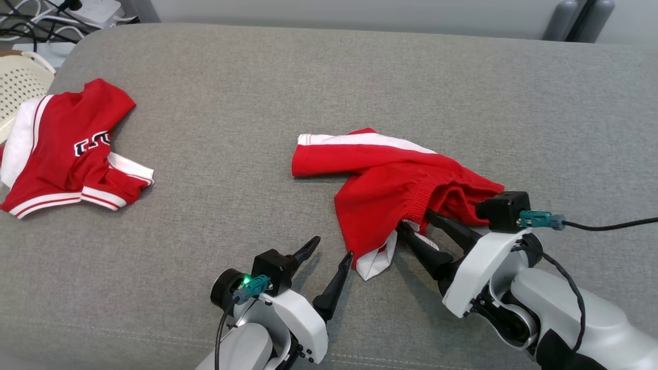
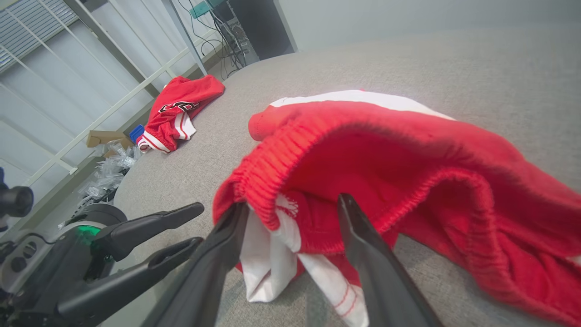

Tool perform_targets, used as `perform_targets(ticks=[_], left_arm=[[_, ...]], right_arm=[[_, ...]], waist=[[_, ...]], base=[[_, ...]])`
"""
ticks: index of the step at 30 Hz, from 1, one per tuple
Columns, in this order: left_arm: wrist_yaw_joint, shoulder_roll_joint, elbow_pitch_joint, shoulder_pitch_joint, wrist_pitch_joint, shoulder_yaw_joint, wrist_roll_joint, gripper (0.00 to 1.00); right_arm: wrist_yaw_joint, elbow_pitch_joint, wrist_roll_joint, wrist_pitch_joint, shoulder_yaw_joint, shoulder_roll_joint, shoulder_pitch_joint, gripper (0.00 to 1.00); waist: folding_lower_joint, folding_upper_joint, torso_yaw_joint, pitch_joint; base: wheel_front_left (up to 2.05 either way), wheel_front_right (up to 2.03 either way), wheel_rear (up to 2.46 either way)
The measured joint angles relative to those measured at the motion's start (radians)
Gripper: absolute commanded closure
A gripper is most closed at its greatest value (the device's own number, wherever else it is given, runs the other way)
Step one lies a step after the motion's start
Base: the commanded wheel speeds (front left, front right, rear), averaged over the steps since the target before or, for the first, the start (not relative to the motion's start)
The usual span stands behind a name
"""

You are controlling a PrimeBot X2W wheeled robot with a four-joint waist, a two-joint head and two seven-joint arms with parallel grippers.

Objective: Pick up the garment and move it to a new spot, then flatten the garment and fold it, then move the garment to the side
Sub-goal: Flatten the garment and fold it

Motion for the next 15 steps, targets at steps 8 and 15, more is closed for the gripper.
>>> perform_targets(ticks=[8,15], left_arm=[[0.010,0.002,-0.001,-0.004,0.000,0.006,-0.010,0.00],[0.010,0.003,-0.007,-0.004,0.000,0.024,-0.009,0.00]], right_arm=[[0.000,0.008,0.035,-0.022,0.074,-0.017,-0.042,1.00],[0.000,-0.096,0.117,-0.031,-0.024,-0.054,-0.067,1.00]], waist=[[0.0000,0.0000,0.035,0.010],[0.0000,0.0000,0.026,0.007]], base=[[0.00,0.00,0.00],[0.00,0.00,0.00]])
